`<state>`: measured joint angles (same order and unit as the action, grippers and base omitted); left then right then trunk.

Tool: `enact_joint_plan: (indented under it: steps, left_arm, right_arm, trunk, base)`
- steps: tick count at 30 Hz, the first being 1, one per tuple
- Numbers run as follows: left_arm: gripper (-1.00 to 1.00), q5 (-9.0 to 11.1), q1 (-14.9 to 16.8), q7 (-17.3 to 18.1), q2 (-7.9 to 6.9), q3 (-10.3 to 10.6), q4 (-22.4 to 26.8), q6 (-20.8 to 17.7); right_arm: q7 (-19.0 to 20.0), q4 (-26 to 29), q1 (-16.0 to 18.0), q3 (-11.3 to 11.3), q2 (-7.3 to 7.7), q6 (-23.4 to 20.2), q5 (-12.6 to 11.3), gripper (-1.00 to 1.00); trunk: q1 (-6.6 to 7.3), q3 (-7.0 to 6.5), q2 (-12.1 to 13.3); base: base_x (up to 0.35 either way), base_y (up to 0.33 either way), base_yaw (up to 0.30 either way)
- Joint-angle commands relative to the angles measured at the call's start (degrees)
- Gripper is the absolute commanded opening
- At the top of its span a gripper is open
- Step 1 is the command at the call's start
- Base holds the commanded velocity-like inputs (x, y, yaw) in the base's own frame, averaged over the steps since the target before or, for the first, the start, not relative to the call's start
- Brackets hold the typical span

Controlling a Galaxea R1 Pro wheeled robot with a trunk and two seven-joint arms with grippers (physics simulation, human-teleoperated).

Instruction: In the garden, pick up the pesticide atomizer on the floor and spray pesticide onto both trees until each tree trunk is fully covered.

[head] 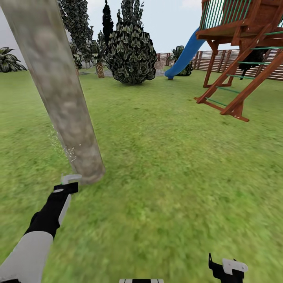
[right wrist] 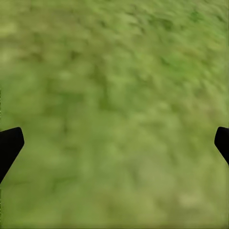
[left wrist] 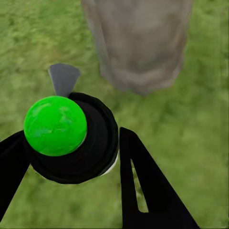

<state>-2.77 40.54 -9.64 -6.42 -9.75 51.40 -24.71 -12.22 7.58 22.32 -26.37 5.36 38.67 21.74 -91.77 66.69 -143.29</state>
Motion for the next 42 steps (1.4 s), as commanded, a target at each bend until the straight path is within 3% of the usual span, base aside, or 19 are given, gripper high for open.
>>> enact_joint_plan:
  steps: [1, 2, 4, 5, 9, 12, 15, 17, 18, 20, 22, 26, 30, 32, 34, 35, 38, 42]
  left_arm:
    - [-1.00, -0.2, 1.3, 1.8, -0.44, -0.2, 0.2, -0.2]
    - [-1.00, -0.3, 2.9, 2.8, -1.25, -0.4, 0.3, -0.3]
    - [-1.00, -0.1, 4.7, 3.7, -4.64, -0.3, 0.6, -1.5]
    - [-1.00, -0.1, 4.8, 3.8, -4.90, 0.0, 1.3, -2.3]
    - [-1.00, -0.2, 4.8, 3.8, -3.35, 2.7, 3.6, -3.0]
    - [-1.00, -0.2, 5.1, 3.8, -4.30, 2.1, 4.7, -3.1]
    - [-1.00, 0.0, 5.8, 4.0, -4.02, 2.0, 9.4, -9.4]
    - [-1.00, -0.1, 8.6, 4.9, -4.70, 1.7, 8.6, -10.5]
    - [-1.00, -0.3, 10.1, 6.2, -5.82, 1.6, 7.6, -10.7]
    - [-1.00, -0.1, 11.1, 8.1, -9.90, 1.5, 6.4, -10.9]
    - [-1.00, -0.3, 10.7, 10.9, -10.95, 1.9, 6.1, -10.8]
    - [-1.00, -0.2, 8.4, 13.1, -10.94, 2.0, 3.0, -9.8]
    - [-1.00, -0.1, 8.6, 13.2, -9.27, 2.1, 2.9, -10.6]
    - [-1.00, -0.2, 8.6, 13.2, -10.03, 1.7, 2.4, -10.6]
    - [-1.00, -0.1, 8.4, 13.3, -12.66, 1.7, 2.6, -10.6]
    - [-1.00, -0.3, 8.2, 13.4, -12.98, 2.0, 2.7, -10.4]
    - [-1.00, -0.3, 7.9, 13.5, -12.98, 2.0, 2.4, -9.9]
    - [-1.00, -0.4, 7.9, 13.3, -11.74, 1.8, 2.7, -9.7]
  right_arm:
    - [0.0, 0.0, 0.0, 0.0, 0.00, 0.0, 0.0, 1.00]
    - [0.0, 0.0, 0.0, 0.0, 0.00, 0.0, 0.0, 1.00]
    - [0.0, 0.0, 0.0, 0.0, 0.00, 0.0, 0.1, 1.00]
    - [0.0, 0.0, 0.0, 0.0, 0.00, 0.0, 0.1, 1.00]
    - [0.0, 0.0, 0.0, 0.0, 0.00, 0.0, 0.1, 1.00]
    - [0.0, 0.0, 0.0, 0.0, 0.00, -0.1, 0.1, 1.00]
    - [0.0, 0.0, 0.0, 0.0, 0.00, -0.1, 0.1, 1.00]
    - [0.0, 0.0, 0.0, 0.0, 0.00, -0.1, 0.1, 1.00]
    - [0.0, 0.0, 0.0, 0.0, 0.00, -0.1, 0.1, 1.00]
    - [0.0, 0.0, 0.0, 0.0, 0.00, -0.1, 0.1, 1.00]
    - [0.0, 0.0, 0.0, 0.0, 0.00, -0.1, 0.1, 1.00]
    - [0.0, 0.0, 0.0, 0.0, 0.00, -0.1, 0.1, 1.00]
    - [0.0, 0.0, 0.0, 0.0, 0.00, -0.1, 0.1, 1.00]
    - [0.0, 0.0, 0.0, 0.0, 0.00, -0.1, 0.1, 1.00]
    - [0.0, 0.0, 0.0, 0.0, 0.00, -0.1, 0.1, 1.00]
    - [0.0, 0.0, 0.0, 0.0, 0.00, -0.1, 0.1, 1.00]
    - [0.0, 0.0, 0.0, 0.0, 0.00, -0.1, 0.1, 1.00]
    - [0.0, 0.0, 0.0, 0.0, 0.00, -0.1, 0.1, 1.00]
  trunk:
    - [0.00, 0.00, 0.0]
    - [0.00, 0.00, 0.0]
    - [0.00, 0.00, 0.0]
    - [0.00, 0.00, 0.0]
    - [0.00, 0.00, 0.0]
    - [0.00, 0.00, 0.0]
    - [0.00, 0.00, 0.0]
    - [0.00, 0.00, 0.0]
    - [0.00, 0.00, 0.0]
    - [0.00, 0.00, 0.0]
    - [0.00, 0.00, 0.0]
    - [0.00, 0.00, 0.0]
    - [0.00, 0.00, 0.0]
    - [0.00, 0.00, 0.0]
    - [0.00, 0.00, 0.0]
    - [0.00, 0.00, 0.0]
    - [0.00, 0.00, 0.0]
    - [0.00, 0.00, 0.0]
  base:
    - [0.000, 0.000, 0.000]
    - [0.000, 0.000, 0.000]
    - [0.000, 0.000, 0.000]
    - [0.000, 0.000, 0.000]
    - [0.000, 0.000, 0.000]
    - [-0.206, 0.000, 0.000]
    - [-0.058, 0.000, 0.000]
    - [-0.003, 0.000, 0.000]
    - [0.000, 0.000, 0.000]
    - [0.000, 0.000, 0.000]
    - [0.000, 0.000, 0.000]
    - [0.000, 0.000, 0.000]
    - [0.000, 0.000, 0.000]
    - [0.000, 0.000, 0.000]
    - [0.000, 0.000, 0.000]
    - [0.000, 0.000, 0.000]
    - [0.000, 0.000, 0.000]
    - [0.016, -0.140, 0.000]
